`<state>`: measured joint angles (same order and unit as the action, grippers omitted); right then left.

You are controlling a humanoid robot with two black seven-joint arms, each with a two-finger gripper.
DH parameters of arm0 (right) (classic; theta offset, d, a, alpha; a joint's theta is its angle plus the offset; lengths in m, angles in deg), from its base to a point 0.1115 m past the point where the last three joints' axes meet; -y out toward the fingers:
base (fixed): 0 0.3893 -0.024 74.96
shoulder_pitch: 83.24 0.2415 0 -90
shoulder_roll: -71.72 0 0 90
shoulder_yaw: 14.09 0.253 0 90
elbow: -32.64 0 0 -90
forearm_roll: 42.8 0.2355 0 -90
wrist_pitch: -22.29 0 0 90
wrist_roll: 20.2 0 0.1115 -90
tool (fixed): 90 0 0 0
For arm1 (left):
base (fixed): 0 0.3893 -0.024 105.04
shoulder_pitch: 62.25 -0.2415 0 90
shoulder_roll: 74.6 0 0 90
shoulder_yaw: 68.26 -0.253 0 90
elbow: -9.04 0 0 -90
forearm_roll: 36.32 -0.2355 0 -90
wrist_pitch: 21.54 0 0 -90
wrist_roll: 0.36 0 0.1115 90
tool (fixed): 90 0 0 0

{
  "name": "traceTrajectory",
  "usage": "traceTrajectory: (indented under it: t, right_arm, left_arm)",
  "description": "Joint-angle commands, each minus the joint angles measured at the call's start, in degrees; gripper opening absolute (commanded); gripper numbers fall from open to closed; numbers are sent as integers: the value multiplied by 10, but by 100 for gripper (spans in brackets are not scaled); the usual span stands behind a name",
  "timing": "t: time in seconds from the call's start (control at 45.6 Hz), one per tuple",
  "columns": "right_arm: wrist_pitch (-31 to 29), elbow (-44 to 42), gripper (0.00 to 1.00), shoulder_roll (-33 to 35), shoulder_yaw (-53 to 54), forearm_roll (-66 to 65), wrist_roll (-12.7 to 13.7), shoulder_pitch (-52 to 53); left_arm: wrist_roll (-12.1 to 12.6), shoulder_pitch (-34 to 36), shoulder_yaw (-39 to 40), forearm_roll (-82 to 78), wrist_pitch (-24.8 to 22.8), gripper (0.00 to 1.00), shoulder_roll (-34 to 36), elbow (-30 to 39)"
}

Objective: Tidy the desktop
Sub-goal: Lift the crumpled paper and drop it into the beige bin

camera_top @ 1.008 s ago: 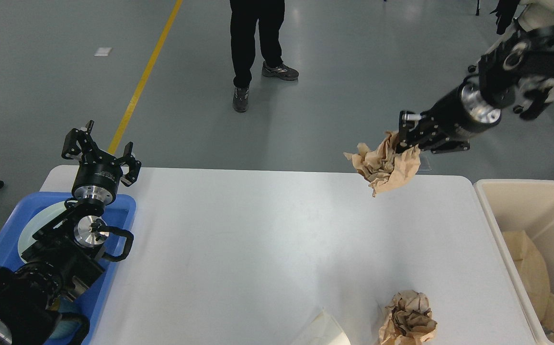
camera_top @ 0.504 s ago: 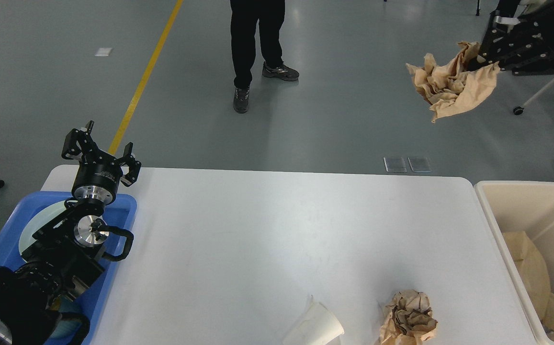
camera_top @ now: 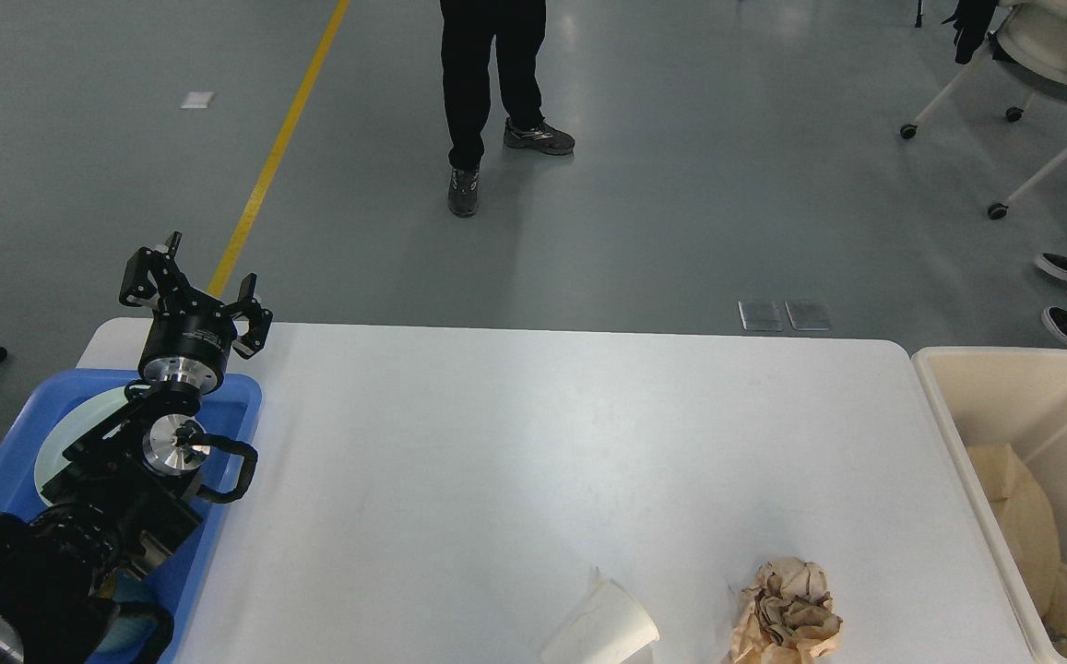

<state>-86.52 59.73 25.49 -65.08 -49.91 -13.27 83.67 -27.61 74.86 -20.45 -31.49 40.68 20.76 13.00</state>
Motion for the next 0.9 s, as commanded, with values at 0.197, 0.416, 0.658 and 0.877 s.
traceTrajectory:
  t: [0.197,0.416,0.658,0.877]
  right_arm:
    - [69,-87,99,-36,40,0,-2,-200]
    - [69,-85,100,-48,45,1,-2,-232]
    - [67,-78,100,-52,44,1,-3,-233]
    - [62,-64,100,-89,42,3,-5,-150]
  left_arm:
    - [0,0,0,0,0,96,0,0]
    - [0,0,0,0,0,96,1,0]
    - [0,0,0,0,0,96,0,0]
    - [0,0,0,0,0,96,0,0]
